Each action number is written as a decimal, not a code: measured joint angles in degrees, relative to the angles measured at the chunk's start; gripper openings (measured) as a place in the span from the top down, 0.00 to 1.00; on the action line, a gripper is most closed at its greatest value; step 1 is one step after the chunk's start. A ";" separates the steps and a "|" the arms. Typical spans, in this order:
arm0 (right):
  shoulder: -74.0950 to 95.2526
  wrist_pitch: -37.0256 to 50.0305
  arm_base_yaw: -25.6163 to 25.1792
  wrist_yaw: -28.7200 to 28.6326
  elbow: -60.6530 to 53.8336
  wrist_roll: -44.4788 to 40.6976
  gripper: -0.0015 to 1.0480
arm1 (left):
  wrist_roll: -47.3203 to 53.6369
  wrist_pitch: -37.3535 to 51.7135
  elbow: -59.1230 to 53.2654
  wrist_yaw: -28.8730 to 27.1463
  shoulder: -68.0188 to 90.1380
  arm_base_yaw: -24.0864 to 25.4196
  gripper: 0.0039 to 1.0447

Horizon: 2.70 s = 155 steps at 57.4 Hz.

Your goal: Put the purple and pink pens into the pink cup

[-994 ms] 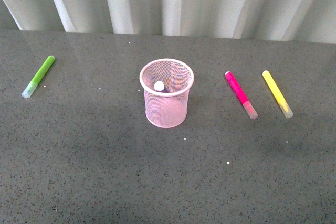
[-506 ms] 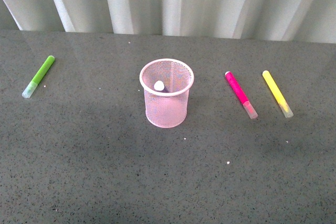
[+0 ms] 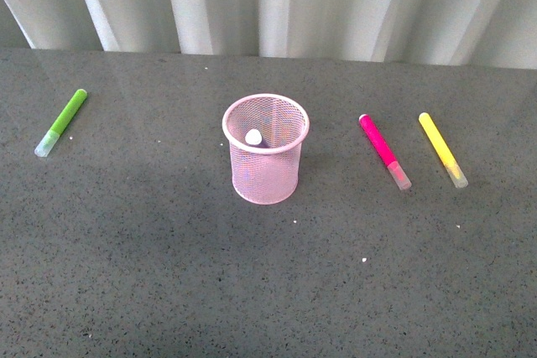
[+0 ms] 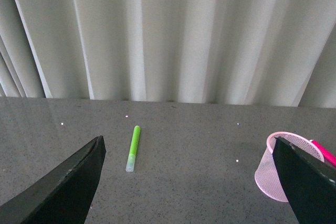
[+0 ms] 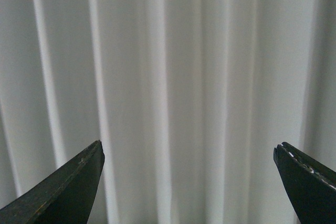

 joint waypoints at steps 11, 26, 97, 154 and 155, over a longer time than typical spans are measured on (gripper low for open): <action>31.32 -6.75 1.88 10.16 25.94 -4.55 0.07 | 0.00 0.00 0.00 0.00 0.00 0.00 0.06; 68.72 -37.03 4.59 17.49 56.78 -7.37 0.07 | 0.00 0.00 0.00 0.00 0.00 0.00 0.06; 88.45 -40.61 17.40 7.13 52.48 -1.31 0.07 | 0.02 0.00 0.00 0.00 -0.02 0.00 0.06; 91.58 -36.59 14.27 7.54 53.90 -1.97 0.63 | 0.02 0.00 0.00 0.00 -0.02 0.00 0.06; 91.58 -36.48 14.19 7.50 53.90 -1.97 0.66 | 0.02 0.00 0.00 0.00 -0.02 0.00 0.06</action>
